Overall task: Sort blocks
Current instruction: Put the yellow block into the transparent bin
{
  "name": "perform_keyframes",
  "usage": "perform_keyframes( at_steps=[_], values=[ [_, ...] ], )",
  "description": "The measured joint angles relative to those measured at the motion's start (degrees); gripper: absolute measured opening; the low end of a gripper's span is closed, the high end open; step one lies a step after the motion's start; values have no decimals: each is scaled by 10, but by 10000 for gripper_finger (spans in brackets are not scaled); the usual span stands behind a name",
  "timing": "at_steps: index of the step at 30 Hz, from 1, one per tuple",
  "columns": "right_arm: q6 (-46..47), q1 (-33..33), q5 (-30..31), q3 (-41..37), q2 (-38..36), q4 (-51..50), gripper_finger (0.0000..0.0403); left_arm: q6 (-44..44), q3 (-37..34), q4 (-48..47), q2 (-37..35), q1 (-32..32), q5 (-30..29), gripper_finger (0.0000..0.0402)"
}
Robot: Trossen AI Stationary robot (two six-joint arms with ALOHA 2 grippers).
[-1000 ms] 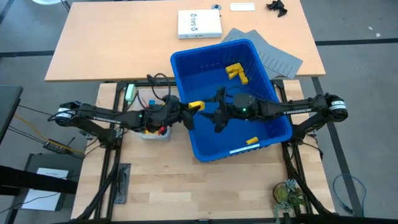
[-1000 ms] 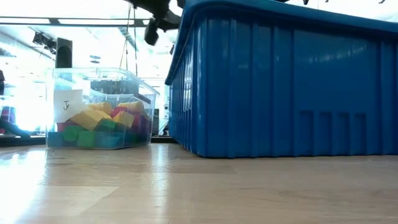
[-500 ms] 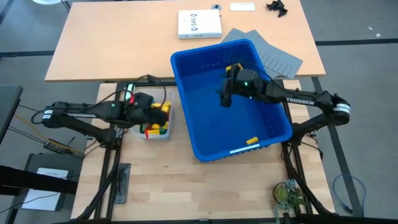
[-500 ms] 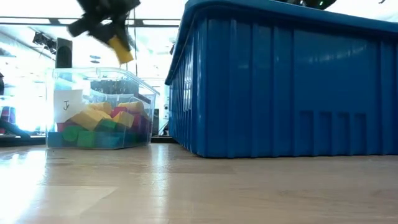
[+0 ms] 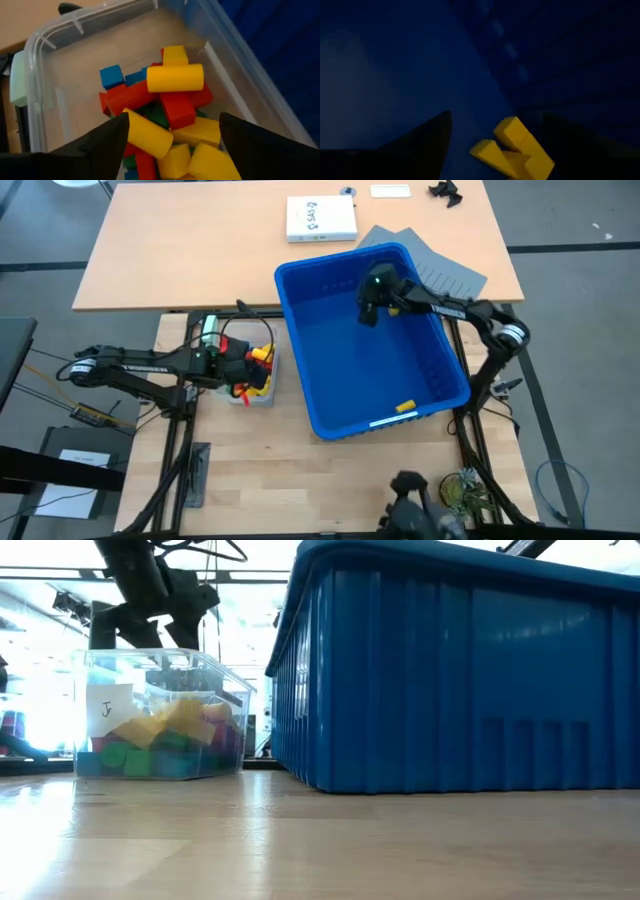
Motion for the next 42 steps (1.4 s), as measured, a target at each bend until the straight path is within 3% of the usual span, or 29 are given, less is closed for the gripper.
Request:
perform_keyframes(
  at_steps=[5,9,17,24,27,39,42],
  values=[
    [-177,-44,-30,19,59,-60,304,28,0,26,0,0,-1,331],
    [-274,-68,-33,21,86,-42,294,46,0,51,0,0,-8,330],
    [-284,-99,-69,23,137,-15,292,88,0,75,0,0,-40,328],
    [-282,-103,-76,24,137,-29,283,91,0,85,0,0,-42,328],
    [-269,-103,-71,31,137,-56,255,94,0,92,0,0,-43,328],
    [-254,-91,-60,29,132,-95,74,148,0,166,0,-1,-43,328],
    [-253,-73,-56,25,113,-112,73,162,3,184,0,-5,-42,328]
  ],
)
